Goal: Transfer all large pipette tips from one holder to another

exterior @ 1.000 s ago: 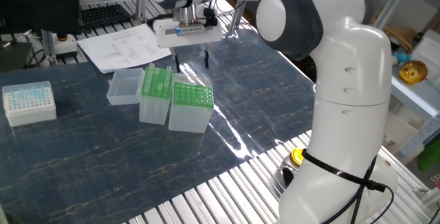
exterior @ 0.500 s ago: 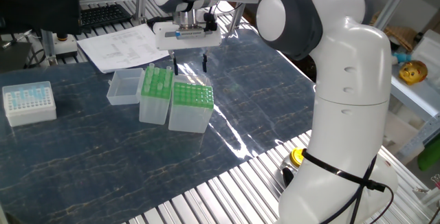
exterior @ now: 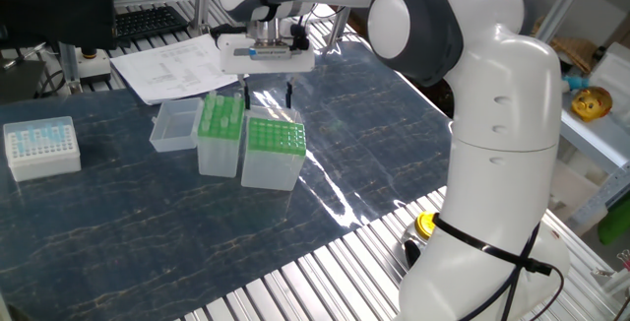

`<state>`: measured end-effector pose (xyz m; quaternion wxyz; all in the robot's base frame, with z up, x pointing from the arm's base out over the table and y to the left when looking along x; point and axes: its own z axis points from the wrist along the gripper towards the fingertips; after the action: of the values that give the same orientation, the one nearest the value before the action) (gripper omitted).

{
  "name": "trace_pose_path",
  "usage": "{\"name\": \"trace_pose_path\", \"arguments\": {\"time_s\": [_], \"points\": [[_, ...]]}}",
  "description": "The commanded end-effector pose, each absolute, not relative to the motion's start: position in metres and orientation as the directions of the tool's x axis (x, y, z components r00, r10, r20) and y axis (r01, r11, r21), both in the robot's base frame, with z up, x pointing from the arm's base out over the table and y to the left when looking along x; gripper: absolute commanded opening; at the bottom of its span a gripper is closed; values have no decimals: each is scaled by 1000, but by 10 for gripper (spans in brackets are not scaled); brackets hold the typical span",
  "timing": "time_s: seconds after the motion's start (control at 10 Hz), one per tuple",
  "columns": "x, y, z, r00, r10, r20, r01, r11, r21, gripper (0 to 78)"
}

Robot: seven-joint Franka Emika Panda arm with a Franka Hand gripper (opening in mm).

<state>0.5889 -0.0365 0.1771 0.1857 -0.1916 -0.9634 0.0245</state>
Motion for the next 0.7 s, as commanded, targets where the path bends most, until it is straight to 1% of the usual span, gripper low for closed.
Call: {"name": "trace_pose_path", "arguments": {"time_s": [0.1, 0.7], "points": [[590, -35, 178, -860, 378, 344, 363, 925, -111, 775], [586, -33, 176, -859, 385, 338, 378, 922, -90, 775]]}}
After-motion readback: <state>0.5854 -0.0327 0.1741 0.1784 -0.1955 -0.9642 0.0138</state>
